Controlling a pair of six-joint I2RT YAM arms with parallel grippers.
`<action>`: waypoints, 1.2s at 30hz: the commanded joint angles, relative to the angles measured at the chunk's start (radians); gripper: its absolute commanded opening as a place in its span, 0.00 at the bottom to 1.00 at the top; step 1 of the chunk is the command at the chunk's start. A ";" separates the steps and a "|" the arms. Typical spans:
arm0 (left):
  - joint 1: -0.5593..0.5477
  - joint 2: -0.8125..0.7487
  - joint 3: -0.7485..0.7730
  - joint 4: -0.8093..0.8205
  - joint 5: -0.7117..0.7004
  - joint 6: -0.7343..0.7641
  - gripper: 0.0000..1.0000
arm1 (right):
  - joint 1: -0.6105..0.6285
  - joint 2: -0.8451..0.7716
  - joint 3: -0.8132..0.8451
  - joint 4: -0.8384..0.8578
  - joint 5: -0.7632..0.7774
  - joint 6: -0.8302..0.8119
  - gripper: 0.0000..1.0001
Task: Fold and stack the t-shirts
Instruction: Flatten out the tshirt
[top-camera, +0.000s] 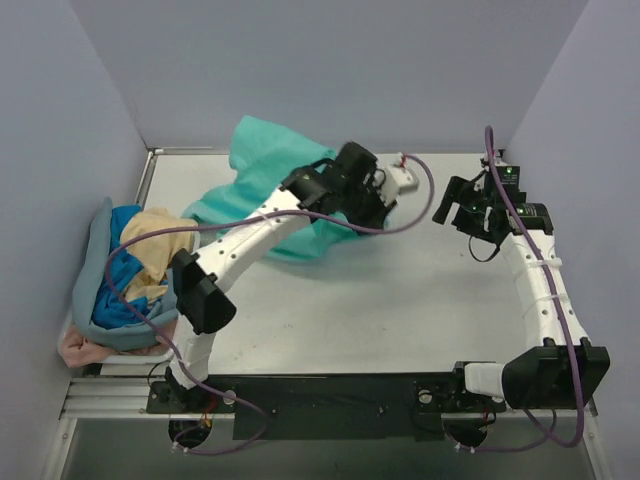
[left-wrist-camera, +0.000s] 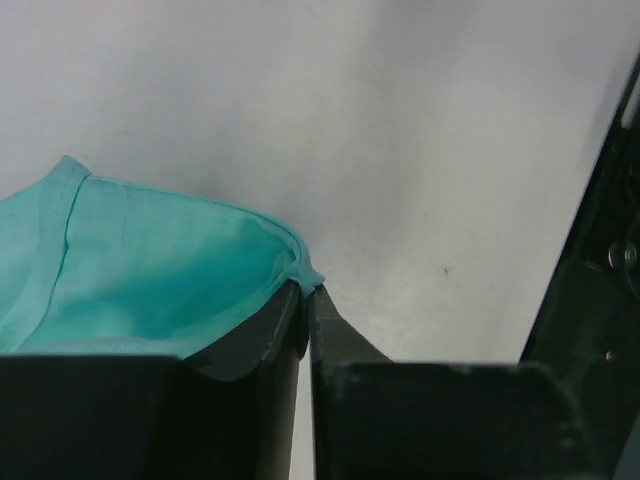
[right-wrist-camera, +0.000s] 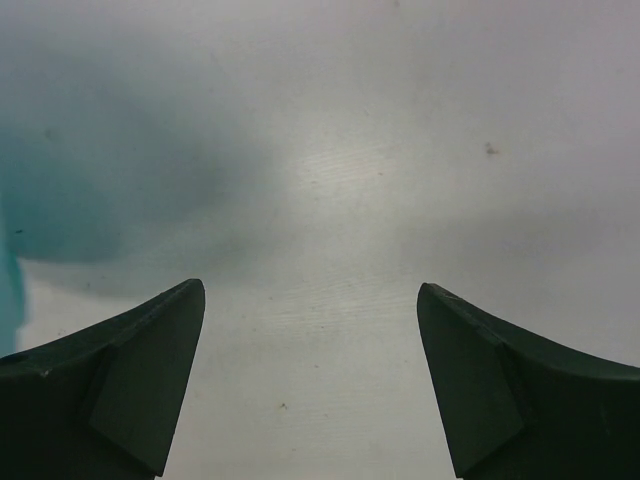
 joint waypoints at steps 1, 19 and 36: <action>-0.138 0.071 -0.090 -0.022 0.183 0.137 0.49 | -0.080 -0.050 -0.101 -0.050 -0.046 0.027 0.82; 0.246 -0.357 -0.593 -0.156 0.099 0.450 0.76 | 0.385 0.039 -0.269 -0.030 0.049 -0.007 0.72; 0.665 -0.429 -1.115 0.030 -0.057 0.645 0.70 | 0.540 0.603 -0.014 0.015 -0.020 -0.199 0.50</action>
